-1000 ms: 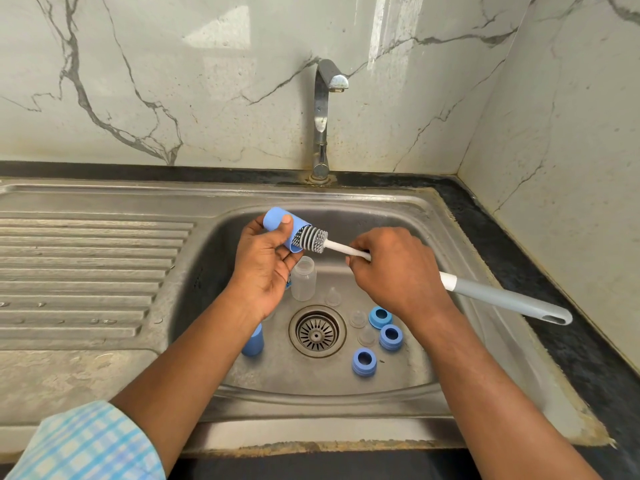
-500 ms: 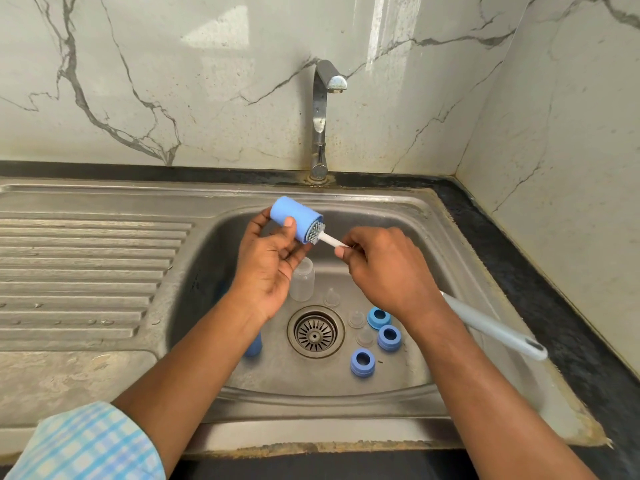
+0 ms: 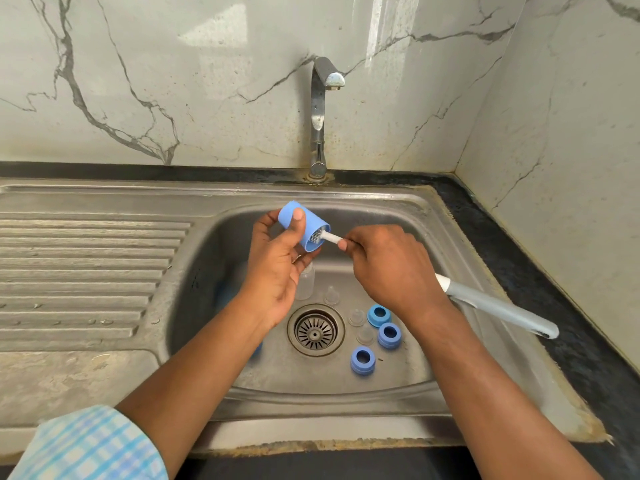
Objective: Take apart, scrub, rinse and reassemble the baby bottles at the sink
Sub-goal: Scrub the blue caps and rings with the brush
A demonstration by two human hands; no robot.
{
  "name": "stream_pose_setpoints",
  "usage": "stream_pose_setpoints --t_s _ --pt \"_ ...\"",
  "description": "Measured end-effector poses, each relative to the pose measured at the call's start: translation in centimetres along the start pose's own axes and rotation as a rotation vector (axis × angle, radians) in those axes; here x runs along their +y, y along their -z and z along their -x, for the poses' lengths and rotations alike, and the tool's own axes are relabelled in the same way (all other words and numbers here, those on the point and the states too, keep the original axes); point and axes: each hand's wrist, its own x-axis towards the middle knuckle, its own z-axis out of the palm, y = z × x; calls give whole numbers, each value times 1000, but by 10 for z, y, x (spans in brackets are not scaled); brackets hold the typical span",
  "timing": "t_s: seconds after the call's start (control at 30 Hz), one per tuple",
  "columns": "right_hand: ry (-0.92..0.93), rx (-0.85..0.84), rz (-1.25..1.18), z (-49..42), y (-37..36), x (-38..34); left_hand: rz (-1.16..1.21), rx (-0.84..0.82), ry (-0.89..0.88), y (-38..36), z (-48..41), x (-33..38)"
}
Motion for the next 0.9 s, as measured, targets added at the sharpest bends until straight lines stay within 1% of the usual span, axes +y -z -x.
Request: stream_pose_setpoints --t_s 0.07,0.17,0.3,0.4,0.5,0.67,0.77,0.9 --pt "17 -46 -7 1 2 -2 -59 71 -33 5 -6 1" --pt "33 -90 -75 4 7 -2 11 78 -32 12 -12 12" --pt "24 -53 -76 3 6 -3 81 84 -8 16 -14 13" --pt "-15 -12 -45 2 4 0 53 48 30 11 -9 3" --pt "-29 -18 -28 1 2 2 12 42 27 6 -8 -2" --pt "8 -109 -6 1 3 -3 143 100 -33 16 -18 14" --pt "-10 -106 23 1 2 -1 150 60 26 11 -9 10" --pt "-43 -48 32 1 -1 -2 193 -53 115 -2 5 -2"
